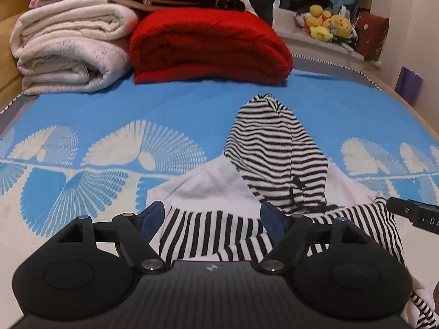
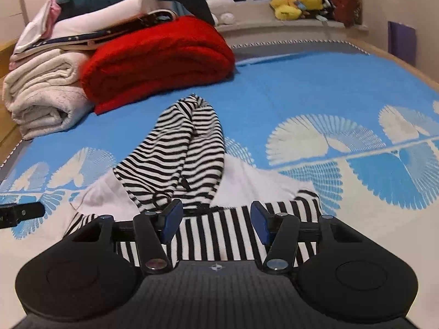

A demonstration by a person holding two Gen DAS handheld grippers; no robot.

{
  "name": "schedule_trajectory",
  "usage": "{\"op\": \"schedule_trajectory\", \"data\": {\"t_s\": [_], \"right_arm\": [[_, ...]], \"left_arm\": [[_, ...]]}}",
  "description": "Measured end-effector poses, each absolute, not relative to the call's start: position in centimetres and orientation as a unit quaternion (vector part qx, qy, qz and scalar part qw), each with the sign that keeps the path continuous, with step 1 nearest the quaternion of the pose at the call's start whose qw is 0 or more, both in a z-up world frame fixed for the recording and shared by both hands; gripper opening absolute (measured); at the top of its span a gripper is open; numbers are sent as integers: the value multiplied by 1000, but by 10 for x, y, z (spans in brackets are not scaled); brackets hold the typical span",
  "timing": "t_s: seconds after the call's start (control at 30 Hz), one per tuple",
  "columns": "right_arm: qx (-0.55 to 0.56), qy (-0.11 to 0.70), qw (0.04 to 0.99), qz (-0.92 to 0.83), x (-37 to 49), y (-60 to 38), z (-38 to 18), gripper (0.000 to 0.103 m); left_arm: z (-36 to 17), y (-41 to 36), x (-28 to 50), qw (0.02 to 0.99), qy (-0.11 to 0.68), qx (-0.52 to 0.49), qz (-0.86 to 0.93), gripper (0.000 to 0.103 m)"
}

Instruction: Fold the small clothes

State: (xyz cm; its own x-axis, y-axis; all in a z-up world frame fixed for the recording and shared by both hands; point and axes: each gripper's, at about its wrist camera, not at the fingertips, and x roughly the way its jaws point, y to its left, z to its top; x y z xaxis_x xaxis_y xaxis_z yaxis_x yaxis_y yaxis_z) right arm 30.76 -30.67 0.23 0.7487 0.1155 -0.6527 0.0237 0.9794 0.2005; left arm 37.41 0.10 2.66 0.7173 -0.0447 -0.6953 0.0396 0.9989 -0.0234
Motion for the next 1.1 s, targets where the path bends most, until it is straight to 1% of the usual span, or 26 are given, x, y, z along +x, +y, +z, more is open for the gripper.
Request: {"op": "schedule_trajectory", "data": {"t_s": [0.17,0.27,0.33,0.47,0.67,0.9,0.97,1.0,1.03,1.07,1.1], "right_arm": [[100,358,928,34,311,-305,3,56],[83,365,927,31,314,-301,2,57],[87,368,925,32,315,-301,2,57],[93,369,924,34,316,-302,5,57],[95,379,919,44,319,-306,7,57],[92,378,920,48,319,-313,14,57],[103,379,919,40,321,-319,16,57],[106,379,918,36,322,-321,16,57],[109,380,918,32,323,-323,17,57],[111,381,917,29,324,-325,18,55],[114,382,917,26,325,-327,19,54]], "left_arm": [[27,1,378,931,363,-18,-18,81],[28,0,379,933,356,-30,-29,82],[29,-3,378,936,350,-21,-25,86],[31,-6,378,945,325,-5,20,87],[32,0,383,944,328,-31,16,87],[24,-2,383,945,327,20,3,86],[23,-1,381,946,322,35,4,83],[23,0,380,946,321,40,3,79],[22,3,381,945,324,39,5,71],[22,6,382,943,330,33,4,67],[21,9,384,941,338,22,0,58]]}}
